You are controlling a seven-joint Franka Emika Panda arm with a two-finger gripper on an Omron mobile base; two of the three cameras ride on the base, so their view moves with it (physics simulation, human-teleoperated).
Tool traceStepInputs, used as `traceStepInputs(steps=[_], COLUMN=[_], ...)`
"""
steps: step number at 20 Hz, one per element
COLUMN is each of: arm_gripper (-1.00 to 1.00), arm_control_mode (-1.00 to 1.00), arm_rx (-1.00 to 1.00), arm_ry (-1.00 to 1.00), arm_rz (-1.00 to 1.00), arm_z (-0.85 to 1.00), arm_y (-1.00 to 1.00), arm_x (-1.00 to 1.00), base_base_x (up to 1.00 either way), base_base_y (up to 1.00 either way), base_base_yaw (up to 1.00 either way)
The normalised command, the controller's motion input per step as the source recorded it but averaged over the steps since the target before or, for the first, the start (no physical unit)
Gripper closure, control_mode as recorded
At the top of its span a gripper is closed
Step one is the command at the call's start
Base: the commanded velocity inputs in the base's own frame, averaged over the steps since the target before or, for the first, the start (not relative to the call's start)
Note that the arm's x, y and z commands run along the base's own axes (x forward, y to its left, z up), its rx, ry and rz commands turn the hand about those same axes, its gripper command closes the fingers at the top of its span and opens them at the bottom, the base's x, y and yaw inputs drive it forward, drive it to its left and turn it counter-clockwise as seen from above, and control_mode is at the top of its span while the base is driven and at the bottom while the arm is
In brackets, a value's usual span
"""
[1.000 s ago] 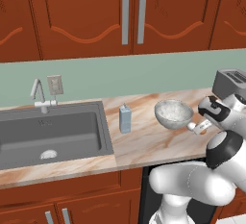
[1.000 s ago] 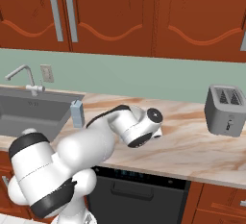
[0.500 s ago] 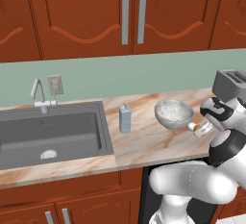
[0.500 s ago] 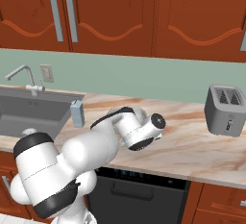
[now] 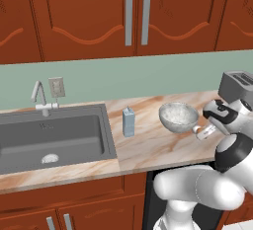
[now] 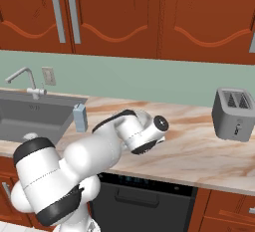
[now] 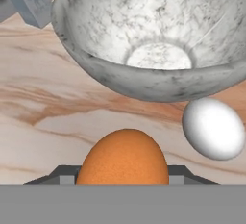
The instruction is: Gather the eggs and milk located in the vicinity of the sink area and place them right next to the bowl.
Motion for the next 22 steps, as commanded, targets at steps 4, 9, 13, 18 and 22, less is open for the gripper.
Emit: traceStepInputs(steps=[4,9,13,18,22], arm_gripper=[1.00,1.00,1.00,1.00,1.00], arm_control_mode=[-1.00,-1.00,-1.00,-1.00,-1.00], arm_rx=[0.00,0.00,0.00,0.00,0.00], arm_ry=[0.00,0.00,0.00,0.00,0.00], arm_rz=[-0.01,-0.05,-0.09,-0.05,-0.01], arm_z=[-0.01,-0.05,-0.11,-0.11,-0.20], arm_y=[0.04,0.01,0.09,0.08,0.01], arm_x=[0.00,0.15,0.29,0.12,0.00], base_base_x=[0.00,0.00,0.00,0.00,0.00], base_base_y=[0.00,0.00,0.00,0.00,0.00], base_base_yaw=[0.00,0.00,0.00,0.00,0.00])
